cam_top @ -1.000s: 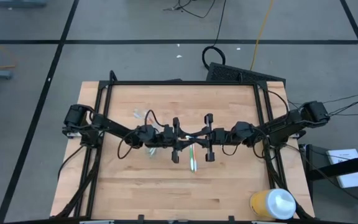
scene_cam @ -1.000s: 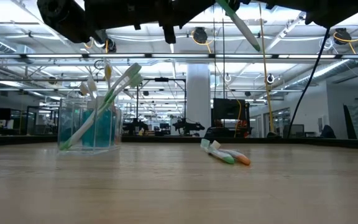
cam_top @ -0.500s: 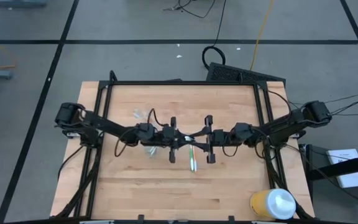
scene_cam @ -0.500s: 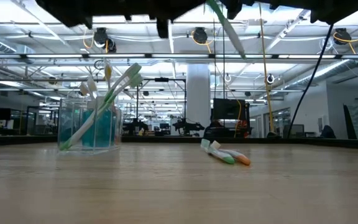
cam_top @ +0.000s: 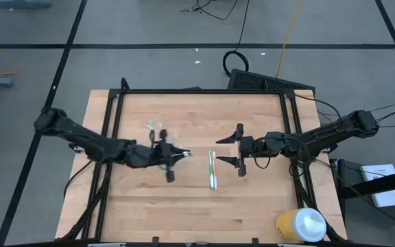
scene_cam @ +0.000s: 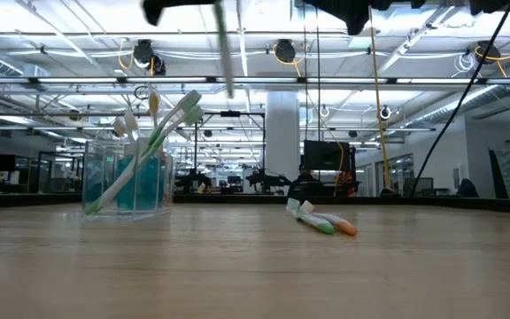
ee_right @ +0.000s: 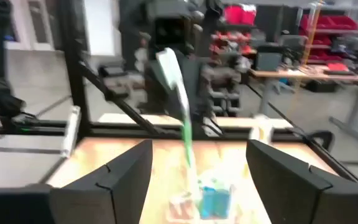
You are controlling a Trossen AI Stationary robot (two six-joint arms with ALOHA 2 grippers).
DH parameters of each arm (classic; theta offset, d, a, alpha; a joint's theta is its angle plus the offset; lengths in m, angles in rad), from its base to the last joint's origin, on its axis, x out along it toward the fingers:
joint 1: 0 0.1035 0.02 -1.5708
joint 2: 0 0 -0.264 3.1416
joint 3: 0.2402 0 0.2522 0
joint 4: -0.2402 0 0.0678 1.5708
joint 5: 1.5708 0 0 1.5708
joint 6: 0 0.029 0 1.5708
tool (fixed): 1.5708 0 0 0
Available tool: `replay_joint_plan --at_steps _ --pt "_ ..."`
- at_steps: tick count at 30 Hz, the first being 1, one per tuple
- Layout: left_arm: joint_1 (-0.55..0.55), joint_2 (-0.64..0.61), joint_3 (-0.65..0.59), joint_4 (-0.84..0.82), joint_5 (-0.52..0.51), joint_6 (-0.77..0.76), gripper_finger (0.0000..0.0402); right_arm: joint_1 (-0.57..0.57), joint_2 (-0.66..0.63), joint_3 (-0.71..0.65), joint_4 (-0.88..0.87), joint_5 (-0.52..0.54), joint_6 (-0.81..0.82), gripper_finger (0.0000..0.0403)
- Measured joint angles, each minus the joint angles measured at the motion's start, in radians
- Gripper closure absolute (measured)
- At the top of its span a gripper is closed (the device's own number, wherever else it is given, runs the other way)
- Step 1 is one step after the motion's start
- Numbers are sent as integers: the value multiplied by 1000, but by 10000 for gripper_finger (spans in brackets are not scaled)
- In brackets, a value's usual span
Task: Pick & Place toothbrushing station
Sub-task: Put the green toothbrush in the transparent organizer
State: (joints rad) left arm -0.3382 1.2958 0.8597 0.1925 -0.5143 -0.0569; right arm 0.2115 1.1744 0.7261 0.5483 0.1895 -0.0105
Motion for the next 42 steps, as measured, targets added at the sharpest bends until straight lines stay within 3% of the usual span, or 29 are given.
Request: replay_joint_plan --at_steps 7,13,27,42 --pt "-169 -141 0 -339 -283 -261 387 0 -9 0 -55 76 -1 159" --pt "-288 -173 0 -581 -450 -546 387 -2 -10 0 -53 75 -1 159" --pt "-311 -74 0 -871 -515 -1029 387 -2 -10 0 -53 75 -1 165" --pt "-227 101 0 -877 -439 -1169 387 -2 -10 0 -53 75 -1 172"
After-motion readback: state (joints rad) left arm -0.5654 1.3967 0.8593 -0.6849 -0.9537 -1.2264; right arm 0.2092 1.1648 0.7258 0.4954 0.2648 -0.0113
